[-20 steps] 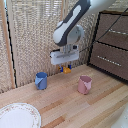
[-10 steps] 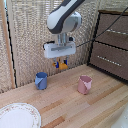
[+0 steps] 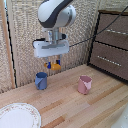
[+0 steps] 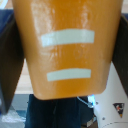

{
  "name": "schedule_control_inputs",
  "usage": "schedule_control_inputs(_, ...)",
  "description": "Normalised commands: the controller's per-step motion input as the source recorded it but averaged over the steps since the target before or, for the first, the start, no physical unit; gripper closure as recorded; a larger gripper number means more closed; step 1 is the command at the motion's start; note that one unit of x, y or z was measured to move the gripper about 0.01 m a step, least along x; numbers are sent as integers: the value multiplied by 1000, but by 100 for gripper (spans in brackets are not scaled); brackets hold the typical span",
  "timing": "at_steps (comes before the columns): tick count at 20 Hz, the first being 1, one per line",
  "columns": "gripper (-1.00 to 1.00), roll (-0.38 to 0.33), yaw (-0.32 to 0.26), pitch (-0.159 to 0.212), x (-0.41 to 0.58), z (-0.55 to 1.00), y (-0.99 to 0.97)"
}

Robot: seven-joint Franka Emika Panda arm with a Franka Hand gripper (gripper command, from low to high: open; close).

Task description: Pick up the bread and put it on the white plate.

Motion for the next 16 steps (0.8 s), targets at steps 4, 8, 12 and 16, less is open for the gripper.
schedule_control_inputs(4,100,-12,0,-41,-151,4,963)
schedule_control_inputs(8,100,-21,0,-57,-126,0,956)
schedule_control_inputs(12,100,-52,0,-102,-56,-46,915)
schedule_control_inputs(16,100,-88,2,-64,-16,-254,845)
